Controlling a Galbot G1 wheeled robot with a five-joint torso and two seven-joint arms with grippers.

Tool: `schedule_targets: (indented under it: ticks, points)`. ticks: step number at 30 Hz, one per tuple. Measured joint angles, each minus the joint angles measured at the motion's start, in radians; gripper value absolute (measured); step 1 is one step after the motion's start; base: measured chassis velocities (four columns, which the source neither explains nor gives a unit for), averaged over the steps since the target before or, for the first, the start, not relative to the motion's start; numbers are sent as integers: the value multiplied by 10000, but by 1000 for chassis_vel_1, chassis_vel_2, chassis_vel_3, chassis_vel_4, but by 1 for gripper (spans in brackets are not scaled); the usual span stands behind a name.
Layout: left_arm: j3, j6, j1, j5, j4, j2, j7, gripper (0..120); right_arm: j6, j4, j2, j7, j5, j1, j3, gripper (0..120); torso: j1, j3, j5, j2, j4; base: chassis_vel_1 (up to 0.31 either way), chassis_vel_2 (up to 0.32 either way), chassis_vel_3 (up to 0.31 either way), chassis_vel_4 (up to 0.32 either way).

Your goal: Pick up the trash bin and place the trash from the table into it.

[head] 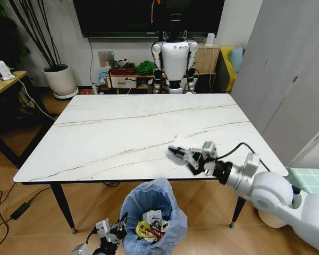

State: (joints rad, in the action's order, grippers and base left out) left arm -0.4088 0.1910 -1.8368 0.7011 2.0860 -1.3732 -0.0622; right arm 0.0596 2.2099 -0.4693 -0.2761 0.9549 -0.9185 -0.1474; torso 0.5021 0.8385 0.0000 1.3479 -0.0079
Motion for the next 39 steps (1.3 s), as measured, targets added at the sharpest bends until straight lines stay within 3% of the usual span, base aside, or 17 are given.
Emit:
schedule_targets:
  ticks: [3,10,23,28,32,37,39]
  points:
    - [138,6,188,69,-100,77,-3,0,213,83,0,-165,-461,54,-885,0,0,0,1,0,0,0,0,0,0]
    - [194,6,272,144,-107,186,0,0,509,-156,23,-480,-1029,113,-1673,0,0,0,-1,0,-1,0,0,0,0]
    - [-26,7,-62,70,175,19,31,0,787,-972,-846,-604,-1383,1209,-3192,0,0,0,1,0,2,0,0,0,0]
    - [-53,5,-133,29,201,2,39,0,789,-1078,-898,-602,-1402,1117,-3088,14,0,0,0,0,0,0,0,0,0]
    - [-55,0,-152,-27,201,-37,46,0,777,-1088,-877,-607,-1420,918,-2951,33,0,0,1,0,-1,0,0,0,0]
    - [-64,-2,-171,-41,226,-43,49,0,775,-1136,-905,-607,-1451,840,-2903,45,0,0,0,0,0,0,0,0,0]
    - [-90,-4,-192,-45,248,-40,49,0,773,-1177,-923,-604,-1458,806,-2877,56,0,0,0,0,0,0,0,0,0]
